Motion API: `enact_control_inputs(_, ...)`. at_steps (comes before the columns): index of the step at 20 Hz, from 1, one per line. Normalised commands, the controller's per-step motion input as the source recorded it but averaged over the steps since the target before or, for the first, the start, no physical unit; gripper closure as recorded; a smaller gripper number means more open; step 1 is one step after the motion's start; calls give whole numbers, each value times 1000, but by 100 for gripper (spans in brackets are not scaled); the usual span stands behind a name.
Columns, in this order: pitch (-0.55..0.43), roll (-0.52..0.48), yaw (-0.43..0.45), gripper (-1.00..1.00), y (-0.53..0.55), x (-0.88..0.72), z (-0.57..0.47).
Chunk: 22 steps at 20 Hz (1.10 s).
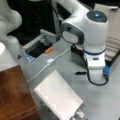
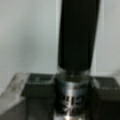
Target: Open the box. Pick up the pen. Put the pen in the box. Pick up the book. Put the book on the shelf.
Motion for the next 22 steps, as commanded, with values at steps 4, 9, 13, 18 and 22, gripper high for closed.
enact_control_inputs(4, 35, 70, -399, 100, -1, -120, 255)
enact_control_inputs(9, 4, 10, -408, 100, 107, -124, 171)
enact_control_inputs(13, -15, 4, -401, 100, 285, -229, 130)
enact_control_inputs(18, 13, 42, -358, 100, 295, -284, 120)
enact_control_inputs(22, 59, 55, -348, 100, 226, -215, 103)
